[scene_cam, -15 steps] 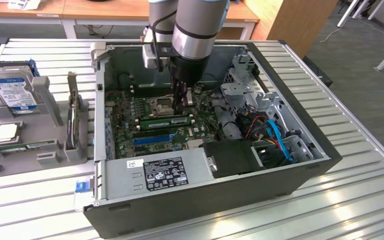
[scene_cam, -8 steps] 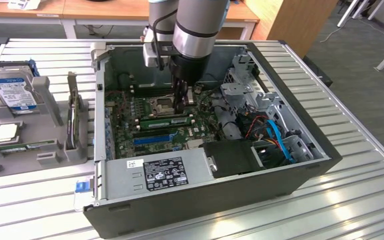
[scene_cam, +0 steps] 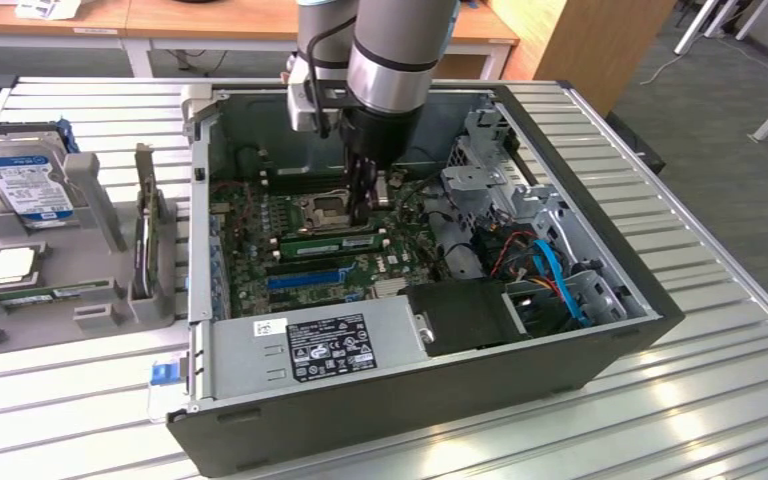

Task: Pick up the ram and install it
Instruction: 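Insert the ram into the slot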

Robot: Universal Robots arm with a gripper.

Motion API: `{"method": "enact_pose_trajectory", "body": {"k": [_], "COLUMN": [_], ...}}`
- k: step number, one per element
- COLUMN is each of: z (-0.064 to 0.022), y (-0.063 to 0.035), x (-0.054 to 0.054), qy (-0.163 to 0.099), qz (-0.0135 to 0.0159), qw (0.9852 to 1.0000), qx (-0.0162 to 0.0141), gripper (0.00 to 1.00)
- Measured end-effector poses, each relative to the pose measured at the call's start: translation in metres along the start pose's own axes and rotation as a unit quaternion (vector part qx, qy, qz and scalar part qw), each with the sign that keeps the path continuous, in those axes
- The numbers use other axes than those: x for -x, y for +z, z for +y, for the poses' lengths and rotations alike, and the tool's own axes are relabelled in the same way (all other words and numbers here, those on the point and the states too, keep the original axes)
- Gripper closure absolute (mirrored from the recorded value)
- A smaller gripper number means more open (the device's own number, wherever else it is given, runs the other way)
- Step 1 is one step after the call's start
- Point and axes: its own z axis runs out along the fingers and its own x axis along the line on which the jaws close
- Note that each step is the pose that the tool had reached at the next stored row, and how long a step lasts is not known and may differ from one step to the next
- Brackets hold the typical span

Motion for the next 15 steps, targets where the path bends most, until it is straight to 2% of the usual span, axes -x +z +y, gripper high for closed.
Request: {"method": "enact_pose_trajectory", "body": {"k": [15], "z": [-0.0019], "y": [-0.0112], "x": [0.001], "qy": [0.0], "qz": [-0.0001], "qw": [1.0], "qx": [0.0], "gripper": [0.75]}}
